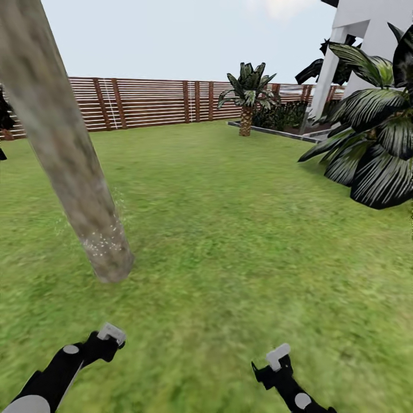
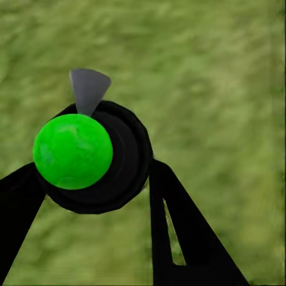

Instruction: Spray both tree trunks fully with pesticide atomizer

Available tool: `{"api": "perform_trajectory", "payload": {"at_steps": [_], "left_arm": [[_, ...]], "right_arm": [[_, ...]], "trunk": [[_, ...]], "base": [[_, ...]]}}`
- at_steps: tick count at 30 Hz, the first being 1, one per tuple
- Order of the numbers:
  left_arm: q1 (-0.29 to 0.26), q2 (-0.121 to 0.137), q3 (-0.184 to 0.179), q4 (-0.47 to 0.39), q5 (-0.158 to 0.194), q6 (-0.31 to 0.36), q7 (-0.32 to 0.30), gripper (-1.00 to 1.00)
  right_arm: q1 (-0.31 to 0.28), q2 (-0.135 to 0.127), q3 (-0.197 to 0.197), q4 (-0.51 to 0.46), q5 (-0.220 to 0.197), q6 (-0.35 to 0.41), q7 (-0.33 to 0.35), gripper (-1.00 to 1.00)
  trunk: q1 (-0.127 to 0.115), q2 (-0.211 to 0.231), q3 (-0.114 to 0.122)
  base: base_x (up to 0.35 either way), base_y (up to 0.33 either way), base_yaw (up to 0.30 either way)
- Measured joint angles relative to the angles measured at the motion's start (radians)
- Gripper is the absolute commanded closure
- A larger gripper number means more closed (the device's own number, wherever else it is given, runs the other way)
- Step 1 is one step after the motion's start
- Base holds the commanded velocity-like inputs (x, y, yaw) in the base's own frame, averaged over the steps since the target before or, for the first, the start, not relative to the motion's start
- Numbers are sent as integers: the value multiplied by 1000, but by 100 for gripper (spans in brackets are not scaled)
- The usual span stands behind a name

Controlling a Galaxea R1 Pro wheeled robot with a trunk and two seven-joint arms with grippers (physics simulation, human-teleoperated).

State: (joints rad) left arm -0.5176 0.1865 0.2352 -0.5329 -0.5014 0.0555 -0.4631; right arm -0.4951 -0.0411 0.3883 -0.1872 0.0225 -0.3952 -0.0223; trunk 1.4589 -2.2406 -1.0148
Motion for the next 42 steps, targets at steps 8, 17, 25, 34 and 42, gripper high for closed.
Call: {"api": "perform_trajectory", "payload": {"at_steps": [8,17,25,34,42], "left_arm": [[-10,0,-108,3,-63,-49,-189,100],[-15,-14,-197,2,-137,-43,-412,100],[-13,-19,-288,4,-161,-40,-429,100],[-15,-54,-338,4,-166,-36,-473,100],[-14,-112,-338,4,-228,-38,-473,100]], "right_arm": [[-10,-23,8,-153,32,93,451,-100],[-17,-28,8,-241,218,107,562,100],[-18,-9,8,-317,315,108,667,100],[-18,40,12,-373,318,107,774,100],[-18,48,13,-378,319,106,809,100]], "trunk": [[-1,0,0],[-1,0,0],[-1,0,0],[-1,0,0],[-1,0,0]], "base": [[-39,0,0],[0,0,0],[0,0,0],[0,0,0],[0,0,0]]}}
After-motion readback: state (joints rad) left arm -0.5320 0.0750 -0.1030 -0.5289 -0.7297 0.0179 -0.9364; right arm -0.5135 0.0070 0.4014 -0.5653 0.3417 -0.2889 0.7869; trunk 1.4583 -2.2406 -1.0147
